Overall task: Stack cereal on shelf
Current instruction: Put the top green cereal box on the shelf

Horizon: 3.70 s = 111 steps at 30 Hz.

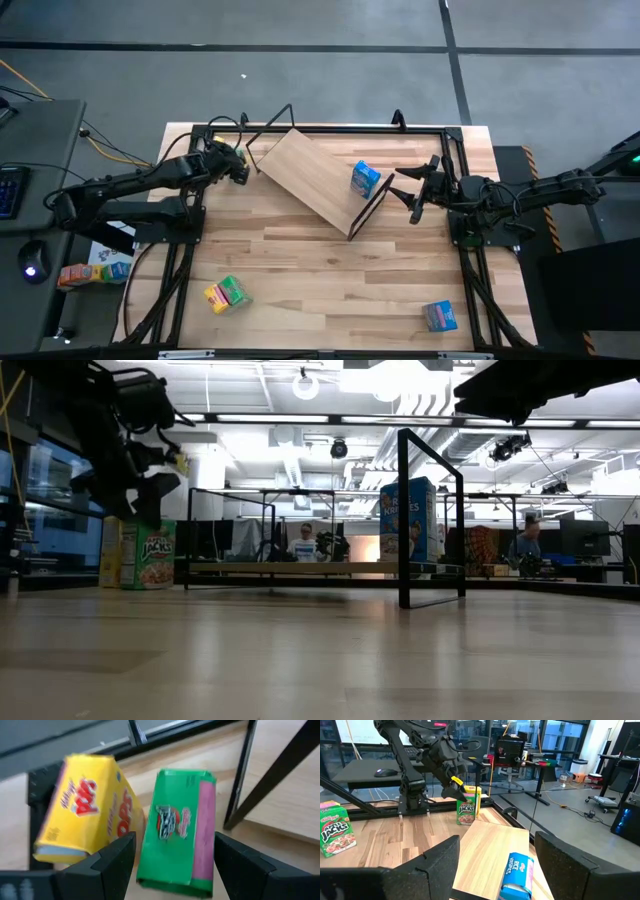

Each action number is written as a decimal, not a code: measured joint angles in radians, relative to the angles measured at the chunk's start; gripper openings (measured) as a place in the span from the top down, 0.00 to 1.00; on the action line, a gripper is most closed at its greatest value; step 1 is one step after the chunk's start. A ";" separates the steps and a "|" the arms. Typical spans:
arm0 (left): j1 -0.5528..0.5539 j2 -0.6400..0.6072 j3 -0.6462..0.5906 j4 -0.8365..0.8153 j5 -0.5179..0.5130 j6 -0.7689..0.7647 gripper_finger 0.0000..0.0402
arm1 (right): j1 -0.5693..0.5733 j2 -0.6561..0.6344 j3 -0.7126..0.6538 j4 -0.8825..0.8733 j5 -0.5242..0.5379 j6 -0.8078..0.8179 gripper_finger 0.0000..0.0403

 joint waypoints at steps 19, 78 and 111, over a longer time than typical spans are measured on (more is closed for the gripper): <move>0.000 0.089 0.000 0.033 0.049 -0.008 0.43 | 0.000 0.000 0.000 -0.002 0.041 0.015 0.38; -0.185 0.420 0.540 0.105 0.350 0.616 0.68 | 0.000 0.000 0.000 -0.002 0.073 0.014 0.38; 0.146 0.695 0.672 0.015 0.674 1.204 0.68 | 0.000 0.000 0.000 -0.026 0.074 0.018 0.38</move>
